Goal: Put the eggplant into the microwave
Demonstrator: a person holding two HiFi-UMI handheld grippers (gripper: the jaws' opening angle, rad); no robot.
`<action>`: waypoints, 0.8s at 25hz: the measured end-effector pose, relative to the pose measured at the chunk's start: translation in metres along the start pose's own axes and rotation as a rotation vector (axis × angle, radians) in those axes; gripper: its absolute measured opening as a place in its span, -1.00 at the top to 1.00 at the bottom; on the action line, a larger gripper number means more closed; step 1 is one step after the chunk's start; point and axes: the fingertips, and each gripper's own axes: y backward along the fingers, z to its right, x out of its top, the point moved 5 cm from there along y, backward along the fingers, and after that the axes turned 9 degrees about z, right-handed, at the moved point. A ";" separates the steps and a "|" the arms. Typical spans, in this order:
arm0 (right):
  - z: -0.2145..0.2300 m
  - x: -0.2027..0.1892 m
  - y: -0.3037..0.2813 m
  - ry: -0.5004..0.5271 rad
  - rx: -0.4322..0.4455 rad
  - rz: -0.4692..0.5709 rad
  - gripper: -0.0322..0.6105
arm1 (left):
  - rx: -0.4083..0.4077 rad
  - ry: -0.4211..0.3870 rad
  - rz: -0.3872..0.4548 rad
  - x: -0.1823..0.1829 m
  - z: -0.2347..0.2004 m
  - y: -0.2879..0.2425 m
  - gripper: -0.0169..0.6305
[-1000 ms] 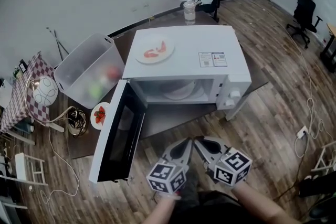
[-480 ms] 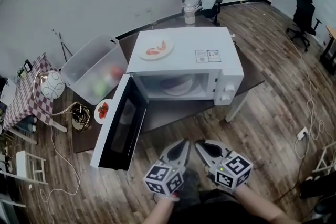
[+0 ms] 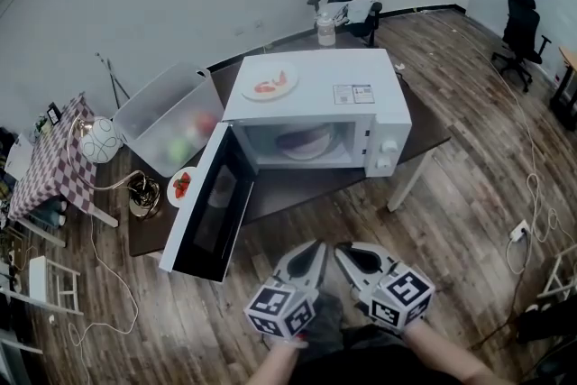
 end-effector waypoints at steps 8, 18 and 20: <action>-0.017 -0.005 0.019 -0.012 0.013 0.001 0.90 | 0.016 -0.006 0.007 -0.009 0.017 0.025 0.96; -0.024 -0.005 0.026 -0.021 0.021 0.031 0.90 | 0.014 -0.011 -0.006 -0.009 0.023 0.035 0.96; -0.025 -0.003 0.027 -0.019 0.023 0.032 0.90 | 0.010 -0.016 -0.006 -0.007 0.024 0.035 0.96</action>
